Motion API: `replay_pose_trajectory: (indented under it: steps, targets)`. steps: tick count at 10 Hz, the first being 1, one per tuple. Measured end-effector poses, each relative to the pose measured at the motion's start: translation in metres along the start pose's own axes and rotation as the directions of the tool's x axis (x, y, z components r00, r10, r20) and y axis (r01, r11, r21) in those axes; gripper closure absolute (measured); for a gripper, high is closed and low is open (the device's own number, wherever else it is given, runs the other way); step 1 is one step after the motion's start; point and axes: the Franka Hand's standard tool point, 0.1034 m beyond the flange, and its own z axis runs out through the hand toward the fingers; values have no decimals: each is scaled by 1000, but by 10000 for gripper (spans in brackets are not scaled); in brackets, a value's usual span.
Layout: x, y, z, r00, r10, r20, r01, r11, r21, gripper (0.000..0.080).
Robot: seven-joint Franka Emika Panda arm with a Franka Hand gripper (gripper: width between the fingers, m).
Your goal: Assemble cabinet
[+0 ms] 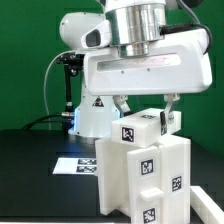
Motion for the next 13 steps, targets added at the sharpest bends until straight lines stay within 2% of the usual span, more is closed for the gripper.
replay_pose_trajectory:
  steps: [3,5,7,9,10,11,13]
  targets:
    - [-10,-8,1,945,328,17,-328,945,19,245]
    - [-19,-18,3,864,504,16,-504,863,29,245]
    - [-22,-23,2,786,618,30,-618,785,32,245]
    - [-22,-23,3,786,617,31,-618,786,32,244]
    - [-22,-23,3,787,617,31,-618,786,32,171]
    - [-22,-24,1,788,615,31,-616,787,34,153]
    - [-25,-31,-18,813,581,44,-583,810,65,151]
